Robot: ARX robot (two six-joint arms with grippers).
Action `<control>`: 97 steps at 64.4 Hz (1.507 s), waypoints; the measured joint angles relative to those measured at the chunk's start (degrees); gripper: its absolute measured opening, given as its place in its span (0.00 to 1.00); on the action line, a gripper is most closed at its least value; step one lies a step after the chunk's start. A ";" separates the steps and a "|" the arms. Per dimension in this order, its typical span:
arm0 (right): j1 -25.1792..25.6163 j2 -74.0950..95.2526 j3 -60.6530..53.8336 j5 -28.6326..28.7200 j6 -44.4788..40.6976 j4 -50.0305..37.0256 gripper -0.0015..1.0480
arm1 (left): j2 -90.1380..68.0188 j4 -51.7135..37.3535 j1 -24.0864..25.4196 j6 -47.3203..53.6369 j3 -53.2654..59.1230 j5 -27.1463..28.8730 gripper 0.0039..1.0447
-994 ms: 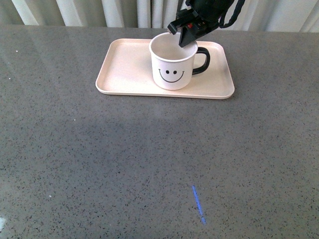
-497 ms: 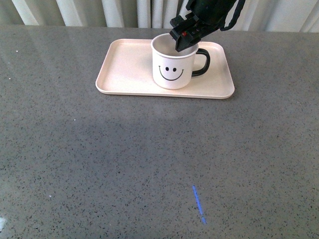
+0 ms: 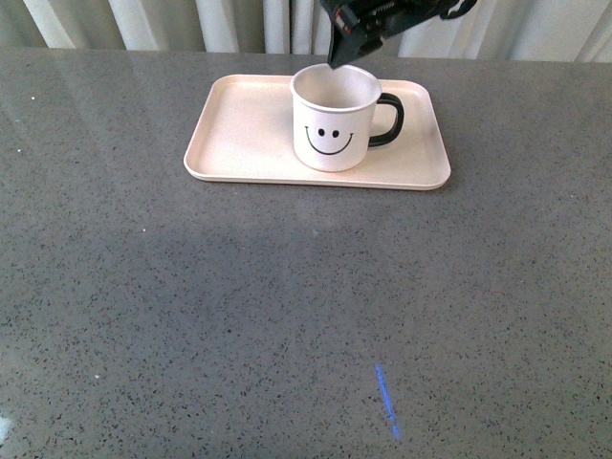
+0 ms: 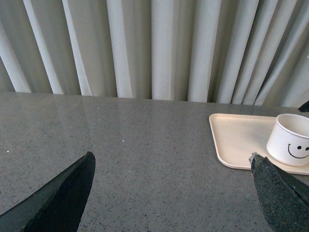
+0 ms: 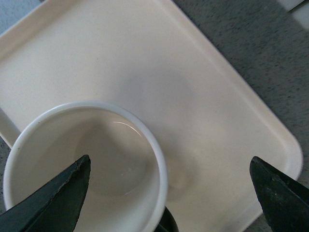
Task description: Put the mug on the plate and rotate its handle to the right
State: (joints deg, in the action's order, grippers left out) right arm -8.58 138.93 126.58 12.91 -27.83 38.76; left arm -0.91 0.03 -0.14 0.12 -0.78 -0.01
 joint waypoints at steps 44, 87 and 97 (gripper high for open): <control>2.38 -31.06 -40.81 8.59 11.72 -32.65 0.86 | 0.00 0.00 0.00 0.00 0.00 0.02 0.91; 8.41 -67.01 -109.83 -13.31 27.26 -93.15 0.02 | 0.00 0.00 0.00 0.00 0.00 0.00 0.91; 8.55 -72.50 -114.29 -12.92 27.26 -92.39 0.02 | 0.00 0.00 0.00 0.00 0.00 0.00 0.91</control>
State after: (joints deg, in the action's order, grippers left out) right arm -0.03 66.43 12.29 -0.01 -0.58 -53.63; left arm -0.91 0.03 -0.14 0.12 -0.78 -0.01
